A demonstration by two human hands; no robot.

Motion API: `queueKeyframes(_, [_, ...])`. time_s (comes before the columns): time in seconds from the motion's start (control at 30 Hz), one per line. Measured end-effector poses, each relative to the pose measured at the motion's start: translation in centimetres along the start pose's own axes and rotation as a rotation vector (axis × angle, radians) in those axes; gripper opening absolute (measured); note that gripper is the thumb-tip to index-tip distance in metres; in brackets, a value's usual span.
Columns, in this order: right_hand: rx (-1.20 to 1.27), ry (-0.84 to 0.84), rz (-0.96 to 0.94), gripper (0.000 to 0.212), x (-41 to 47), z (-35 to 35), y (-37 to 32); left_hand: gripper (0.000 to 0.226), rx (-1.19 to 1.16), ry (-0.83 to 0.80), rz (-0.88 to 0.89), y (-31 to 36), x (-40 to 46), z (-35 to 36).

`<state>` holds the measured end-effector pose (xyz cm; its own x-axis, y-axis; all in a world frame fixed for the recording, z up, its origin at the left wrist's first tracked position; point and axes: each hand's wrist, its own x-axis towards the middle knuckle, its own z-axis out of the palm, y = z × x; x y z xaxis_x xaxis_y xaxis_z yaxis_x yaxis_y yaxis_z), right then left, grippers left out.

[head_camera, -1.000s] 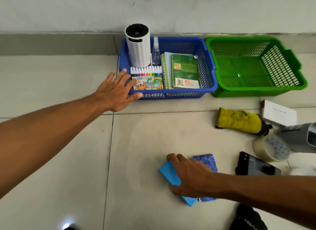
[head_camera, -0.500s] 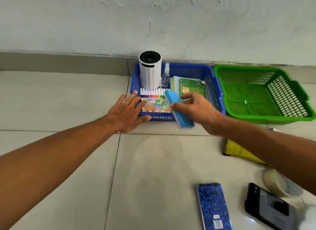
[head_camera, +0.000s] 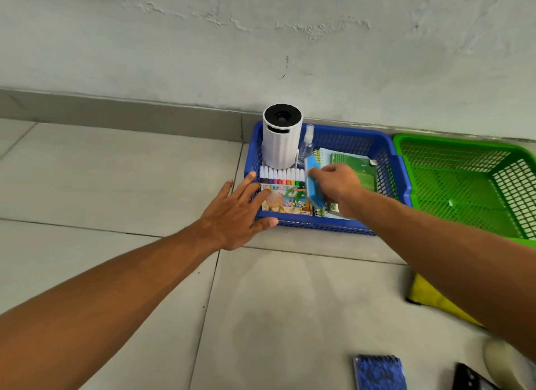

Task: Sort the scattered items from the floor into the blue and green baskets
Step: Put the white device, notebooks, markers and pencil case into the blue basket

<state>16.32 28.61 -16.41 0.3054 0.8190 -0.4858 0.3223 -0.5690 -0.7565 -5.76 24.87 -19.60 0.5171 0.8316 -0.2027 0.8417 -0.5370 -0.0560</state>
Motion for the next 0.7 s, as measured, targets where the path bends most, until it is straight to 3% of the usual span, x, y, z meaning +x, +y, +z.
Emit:
queueKeyframes(0.1, [-0.288, 0.110, -0.128, 0.049, 0.9, 1.6, 0.6, 0.096, -0.003, 0.007, -0.005, 0.2, 0.0, 0.1])
queueKeyframes(0.27, [-0.610, 0.137, -0.283, 0.065, 1.7, 3.4, 1.5, 0.088, -0.030, -0.014, -0.021, 0.4, -0.3, -0.2])
queueKeyframes(0.47, [-0.686, 0.111, -0.345, 0.069, 1.0, 2.2, 1.9, 0.081, 0.002, -0.011, 0.009, 0.4, -0.2, -0.1])
queueKeyframes(0.7, [-0.703, 0.087, -0.605, 0.050, -2.7, -1.2, 3.6, 0.099, 0.030, 0.008, 0.026, 0.6, -0.1, -0.4])
